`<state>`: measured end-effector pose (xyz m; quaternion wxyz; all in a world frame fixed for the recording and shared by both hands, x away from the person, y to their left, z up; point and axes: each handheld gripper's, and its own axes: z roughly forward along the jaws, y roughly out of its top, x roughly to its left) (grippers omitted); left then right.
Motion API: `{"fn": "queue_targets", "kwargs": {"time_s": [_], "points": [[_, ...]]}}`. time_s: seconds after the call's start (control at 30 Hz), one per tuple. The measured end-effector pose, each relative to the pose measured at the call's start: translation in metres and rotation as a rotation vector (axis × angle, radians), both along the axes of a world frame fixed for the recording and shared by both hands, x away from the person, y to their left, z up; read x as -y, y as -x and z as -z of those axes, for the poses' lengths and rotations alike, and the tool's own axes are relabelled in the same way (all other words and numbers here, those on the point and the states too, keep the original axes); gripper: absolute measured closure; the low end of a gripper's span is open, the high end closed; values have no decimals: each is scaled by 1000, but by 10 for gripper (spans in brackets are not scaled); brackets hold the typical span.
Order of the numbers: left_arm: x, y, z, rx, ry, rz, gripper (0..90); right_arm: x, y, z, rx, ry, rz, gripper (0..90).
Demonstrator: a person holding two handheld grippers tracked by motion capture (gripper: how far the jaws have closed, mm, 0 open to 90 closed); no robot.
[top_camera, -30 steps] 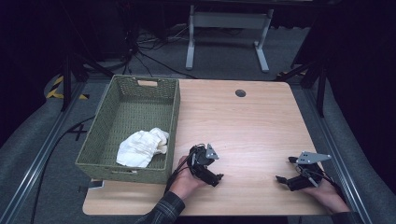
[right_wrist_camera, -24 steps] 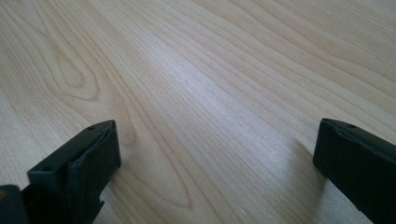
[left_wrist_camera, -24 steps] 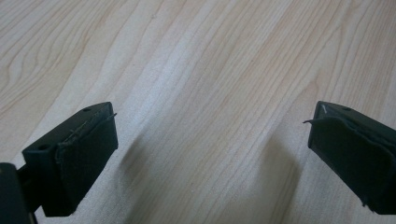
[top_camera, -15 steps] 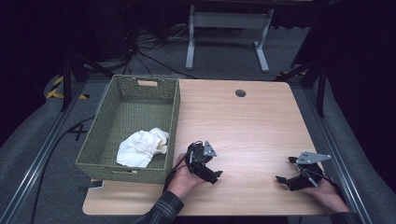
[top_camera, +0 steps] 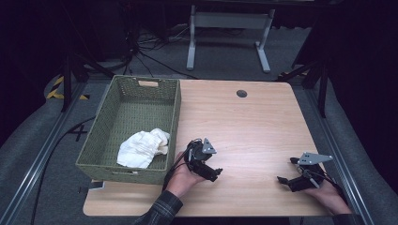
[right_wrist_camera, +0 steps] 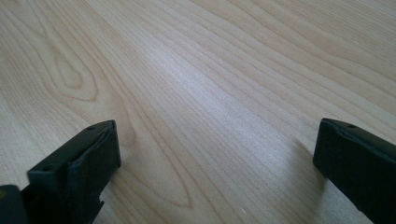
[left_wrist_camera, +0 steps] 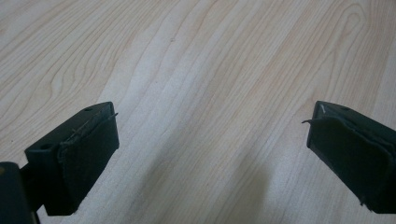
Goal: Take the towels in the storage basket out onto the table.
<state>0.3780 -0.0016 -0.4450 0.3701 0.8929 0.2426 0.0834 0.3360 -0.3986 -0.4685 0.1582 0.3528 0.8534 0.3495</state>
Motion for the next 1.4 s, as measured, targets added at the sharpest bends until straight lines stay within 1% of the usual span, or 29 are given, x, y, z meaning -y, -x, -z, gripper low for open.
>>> {"fn": "queue_targets", "kwargs": {"time_s": [0.03, 0.1, 0.17, 0.2, 0.3, 0.47, 0.6, 0.63, 0.67, 0.7, 0.77, 0.8, 1.07, 1.13, 1.3, 1.33, 1.4], "points": [[0, 0, -1, -3, -4, 3, 29, 0, 0, 0, 0, 0, 0, 10], [0, 0, -2, 2, 3, -1, 30, 0, 0, 0, 0, 0, 0, 10], [0, 0, -3, -9, 7, 6, 34, 0, 0, 0, 0, 0, 0, 10], [0, -1, -3, -4, 9, 4, 36, 0, 0, 0, 0, 0, 0, 10], [1, 0, -6, -6, -7, 5, 37, 0, 0, 0, 0, 0, 0, 10], [1, -1, -9, -4, -17, 5, 38, 0, 0, 0, 0, 0, 0, 10], [1, -1, -10, -3, -15, 1, 38, 0, 0, 0, 0, 0, 0, 10], [1, 0, -11, -10, -15, -1, 38, 0, 0, 0, 0, 0, 0, 10], [1, 0, -12, -5, -16, -2, 39, 0, 0, 0, 0, 0, 0, 10], [1, 0, -13, -12, -17, -1, 39, 0, 0, 0, 0, 0, 0, 10], [1, 0, -14, -5, -13, 4, 39, 0, 0, 0, 0, 0, 0, 10], [1, 0, -15, -10, -16, 1, 39, 0, 0, 0, 0, 0, 0, 10], [2, -1, -19, -4, -15, 11, 41, 0, 0, 0, 0, 0, 0, 10], [2, -1, -21, -5, -21, 11, 41, 0, 0, 0, 0, 0, 0, 10], [1, -1, -25, 1, -11, 8, 42, 0, 0, 0, 0, 0, 0, 10], [1, -2, -26, 0, -21, 13, 42, 0, 0, 0, 0, 0, 0, 10], [1, -2, -27, 1, -22, 15, 42, 0, 0, 0, 0, 0, 0, 10]]}}
